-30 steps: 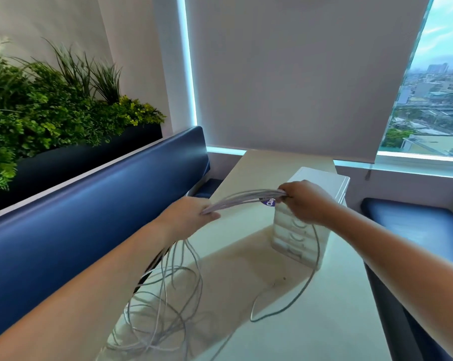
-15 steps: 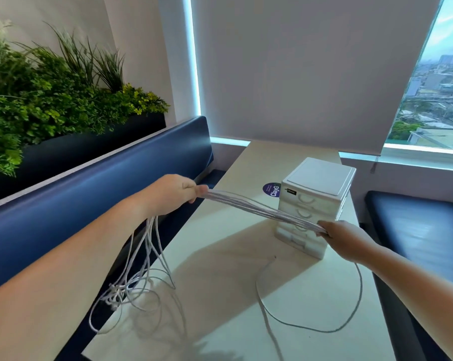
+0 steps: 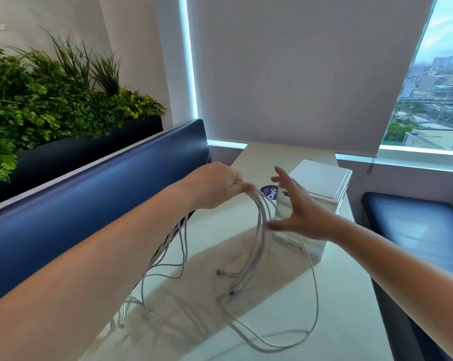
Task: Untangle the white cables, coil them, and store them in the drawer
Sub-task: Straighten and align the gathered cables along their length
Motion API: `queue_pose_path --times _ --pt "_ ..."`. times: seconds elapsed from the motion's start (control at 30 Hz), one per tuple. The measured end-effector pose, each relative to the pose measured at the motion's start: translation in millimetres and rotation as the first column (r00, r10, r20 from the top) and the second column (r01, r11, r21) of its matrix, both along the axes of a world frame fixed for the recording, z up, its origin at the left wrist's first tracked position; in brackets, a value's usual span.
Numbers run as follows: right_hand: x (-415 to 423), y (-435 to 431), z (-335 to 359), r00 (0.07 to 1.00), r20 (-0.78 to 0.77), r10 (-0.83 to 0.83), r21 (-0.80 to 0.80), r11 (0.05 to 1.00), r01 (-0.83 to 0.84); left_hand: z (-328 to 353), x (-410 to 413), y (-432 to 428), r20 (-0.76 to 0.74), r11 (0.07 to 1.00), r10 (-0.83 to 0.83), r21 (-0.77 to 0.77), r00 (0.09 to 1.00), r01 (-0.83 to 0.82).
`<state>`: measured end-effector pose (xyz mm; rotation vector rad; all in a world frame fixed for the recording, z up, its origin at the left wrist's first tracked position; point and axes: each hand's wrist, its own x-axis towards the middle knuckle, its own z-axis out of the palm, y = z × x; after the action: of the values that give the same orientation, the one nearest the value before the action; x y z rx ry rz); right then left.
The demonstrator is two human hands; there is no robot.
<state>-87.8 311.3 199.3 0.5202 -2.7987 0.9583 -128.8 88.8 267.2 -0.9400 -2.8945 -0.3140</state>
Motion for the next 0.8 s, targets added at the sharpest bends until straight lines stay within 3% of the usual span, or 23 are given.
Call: queue_pose_path --times 0.1,0.23,0.37,0.43,0.67,0.8 --pt "0 -33 33 0.991 -0.023 0.134 0.022 0.991 -0.133 -1 3 9 0.012 0.998 -0.041 0.042 0.999 0.04" --pt "-2 -51 54 0.988 0.08 0.128 -0.009 0.992 -0.128 -3 1 -3 0.096 0.973 -0.098 0.219 0.991 0.075" --pt "-4 -52 71 0.992 -0.06 0.11 0.198 0.976 -0.096 -12 -2 -12 -0.013 0.917 -0.142 0.375 0.99 0.136" --pt "-5 -48 78 0.988 -0.121 0.092 0.192 0.979 -0.068 -16 -6 -17 -0.053 0.911 -0.102 0.395 0.993 0.115" --pt "-7 -10 82 0.975 -0.202 -0.091 -0.079 0.994 0.077 -43 -17 -57 0.069 0.879 0.027 0.474 0.997 -0.057" --pt "-21 16 71 0.974 -0.114 -0.194 -0.429 0.894 0.128 -58 -27 -86 0.104 0.877 0.148 0.446 0.983 -0.179"
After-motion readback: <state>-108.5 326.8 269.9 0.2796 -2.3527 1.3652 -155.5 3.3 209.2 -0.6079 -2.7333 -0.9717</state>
